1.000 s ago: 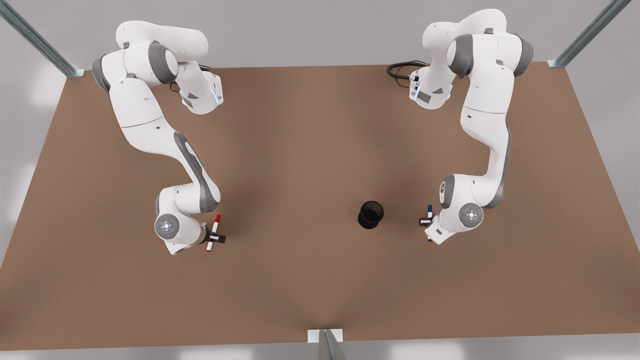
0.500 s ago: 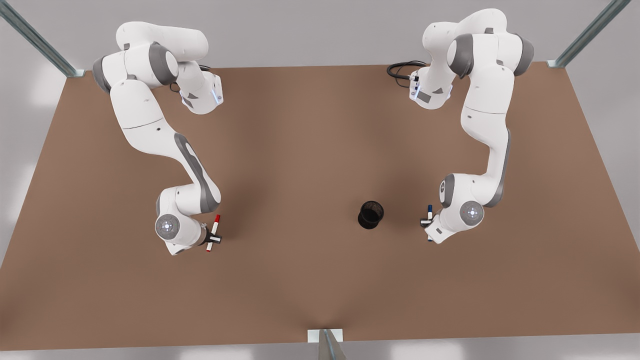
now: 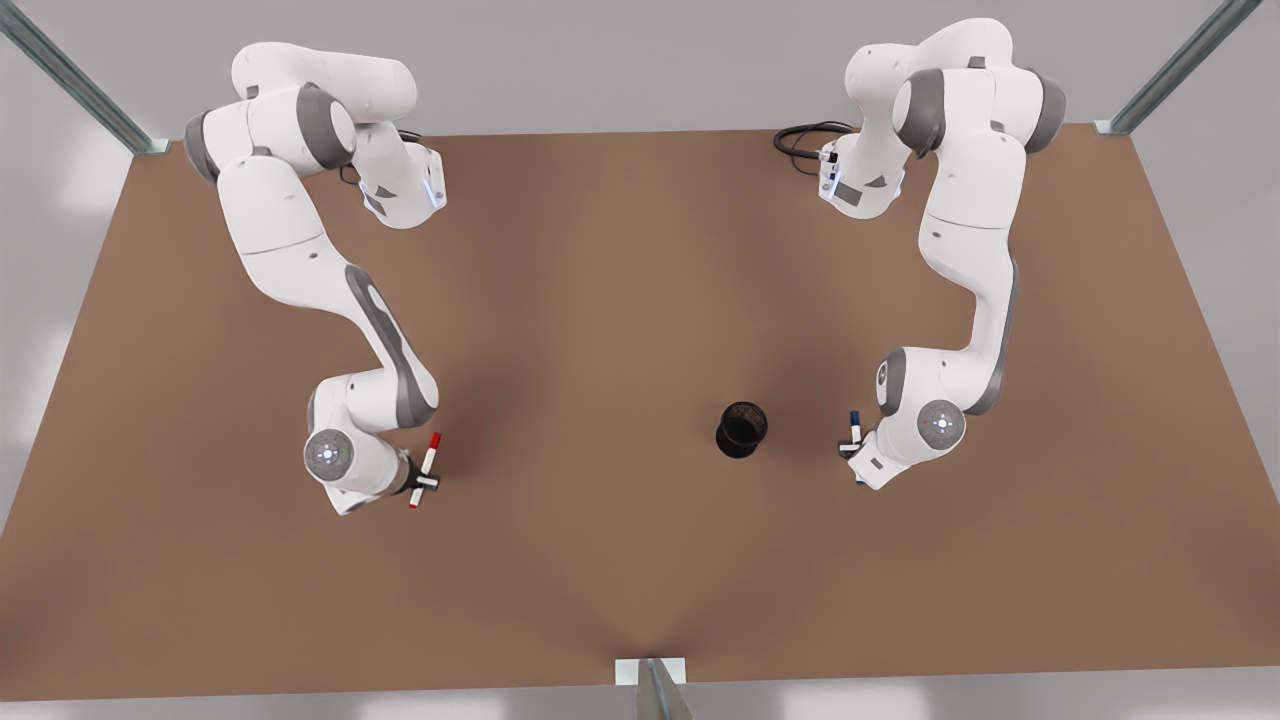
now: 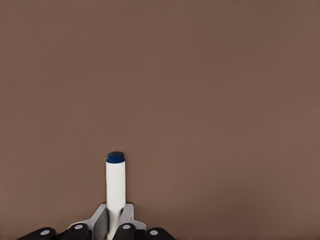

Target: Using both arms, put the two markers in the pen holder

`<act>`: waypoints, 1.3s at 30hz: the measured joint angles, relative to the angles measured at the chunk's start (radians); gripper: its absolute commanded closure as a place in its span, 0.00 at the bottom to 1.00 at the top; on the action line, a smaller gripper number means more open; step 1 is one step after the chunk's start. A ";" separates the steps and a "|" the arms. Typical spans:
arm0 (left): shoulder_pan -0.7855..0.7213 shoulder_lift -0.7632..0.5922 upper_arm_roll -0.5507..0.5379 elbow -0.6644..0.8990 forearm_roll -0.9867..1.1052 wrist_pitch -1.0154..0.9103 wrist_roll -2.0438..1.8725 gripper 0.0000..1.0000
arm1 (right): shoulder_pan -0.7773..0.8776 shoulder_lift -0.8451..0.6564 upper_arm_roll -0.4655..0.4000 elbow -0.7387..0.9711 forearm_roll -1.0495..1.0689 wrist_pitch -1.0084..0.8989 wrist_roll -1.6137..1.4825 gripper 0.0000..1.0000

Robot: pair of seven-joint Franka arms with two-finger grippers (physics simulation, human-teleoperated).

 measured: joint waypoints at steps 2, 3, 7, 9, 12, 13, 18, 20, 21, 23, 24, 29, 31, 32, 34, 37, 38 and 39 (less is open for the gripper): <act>-0.001 0.002 0.000 0.000 0.004 0.001 -0.006 0.71 | -0.002 -0.009 0.015 0.022 0.001 -0.018 -0.015 0.74; -0.001 0.002 0.000 0.000 0.006 0.002 -0.010 0.71 | -0.008 -0.019 0.036 0.039 0.004 -0.027 -0.033 0.74; -0.001 0.001 0.000 0.000 0.005 0.002 -0.018 0.71 | -0.071 -0.019 0.240 0.173 0.161 -0.059 -0.193 0.74; 0.000 -0.001 0.000 0.000 0.005 0.002 -0.021 0.72 | -0.076 0.006 0.324 0.222 0.251 -0.051 -0.316 0.74; -0.001 -0.007 0.000 0.000 0.005 0.002 -0.030 0.75 | -0.077 0.104 0.489 0.308 0.345 0.020 -0.541 0.74; -0.001 -0.010 0.001 0.000 0.005 0.001 -0.033 0.75 | -0.077 0.136 0.547 0.340 0.363 0.045 -0.618 0.74; -0.008 -0.039 0.001 0.000 0.006 -0.003 -0.059 0.75 | -0.044 0.197 0.719 0.362 0.404 0.249 -0.990 0.74; -0.007 -0.041 0.001 0.000 0.006 -0.004 -0.070 0.75 | 0.014 0.225 0.734 0.362 0.408 0.359 -1.119 0.74; -0.007 -0.041 0.001 0.000 0.006 -0.004 -0.075 0.75 | 0.047 0.238 0.737 0.362 0.409 0.416 -1.179 0.74; -0.007 -0.040 0.001 0.000 0.006 -0.005 -0.084 0.75 | 0.098 0.256 0.739 0.360 0.410 0.523 -1.287 0.74; -0.007 -0.040 0.001 0.000 0.006 -0.005 -0.088 0.75 | 0.120 0.263 0.740 0.359 0.409 0.575 -1.336 0.74; -0.007 -0.042 0.001 -0.001 0.005 -0.008 -0.105 0.75 | 0.220 0.316 0.740 0.358 0.409 0.801 -1.541 0.74; -0.007 -0.046 0.001 0.000 0.005 -0.011 -0.113 0.75 | 0.250 0.334 0.740 0.361 0.408 0.868 -1.605 0.74; -0.007 -0.048 0.001 0.000 0.006 -0.012 -0.117 0.75 | 0.265 0.342 0.740 0.364 0.408 0.897 -1.633 0.74; -0.007 -0.050 0.001 0.000 0.006 -0.014 -0.126 0.75 | 0.303 0.367 0.739 0.376 0.408 0.948 -1.685 0.74; -0.009 -0.051 0.001 0.000 0.006 -0.016 -0.137 0.75 | 0.355 0.405 0.735 0.416 0.407 1.007 -1.753 0.74; -0.009 -0.051 0.001 0.000 0.006 -0.017 -0.141 0.75 | 0.365 0.415 0.732 0.425 0.406 1.021 -1.773 0.74; -0.009 -0.050 0.001 0.000 0.006 -0.017 -0.144 0.75 | 0.373 0.425 0.731 0.432 0.406 1.033 -1.792 0.74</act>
